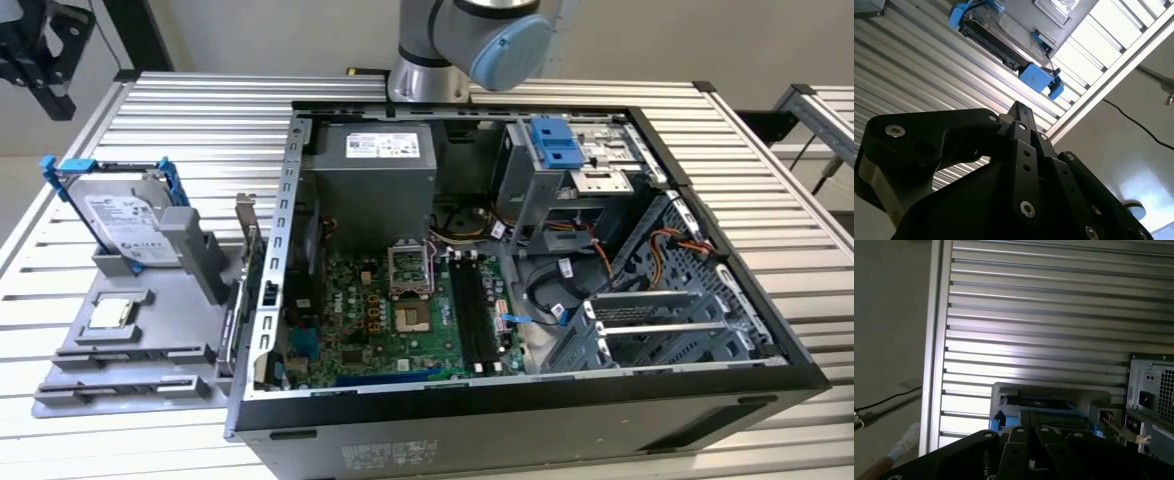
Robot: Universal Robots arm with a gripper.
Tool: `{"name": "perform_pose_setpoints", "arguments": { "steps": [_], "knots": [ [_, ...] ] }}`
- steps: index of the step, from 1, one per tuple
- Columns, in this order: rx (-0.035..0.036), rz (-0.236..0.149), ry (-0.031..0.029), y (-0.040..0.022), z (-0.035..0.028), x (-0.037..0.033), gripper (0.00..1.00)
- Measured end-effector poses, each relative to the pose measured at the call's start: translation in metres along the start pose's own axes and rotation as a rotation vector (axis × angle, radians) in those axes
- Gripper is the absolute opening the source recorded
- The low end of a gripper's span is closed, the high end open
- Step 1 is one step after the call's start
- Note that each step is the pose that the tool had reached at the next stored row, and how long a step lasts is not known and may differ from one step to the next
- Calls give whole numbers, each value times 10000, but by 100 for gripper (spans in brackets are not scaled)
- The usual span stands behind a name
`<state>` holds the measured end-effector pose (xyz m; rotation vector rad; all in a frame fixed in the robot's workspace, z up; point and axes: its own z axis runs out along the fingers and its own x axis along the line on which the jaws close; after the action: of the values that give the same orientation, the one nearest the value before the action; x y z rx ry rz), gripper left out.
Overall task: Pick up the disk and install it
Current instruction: 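Reach for the disk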
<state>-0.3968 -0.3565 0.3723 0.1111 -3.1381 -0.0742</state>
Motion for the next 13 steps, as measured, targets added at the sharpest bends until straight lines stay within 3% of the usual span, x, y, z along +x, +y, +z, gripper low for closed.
{"name": "perform_pose_setpoints", "arguments": {
  "steps": [5, 13],
  "knots": [
    [0, -17, 5, -4, 3, 29, 0],
    [0, -16, 5, -126, -3, 37, 0]
  ]
}}
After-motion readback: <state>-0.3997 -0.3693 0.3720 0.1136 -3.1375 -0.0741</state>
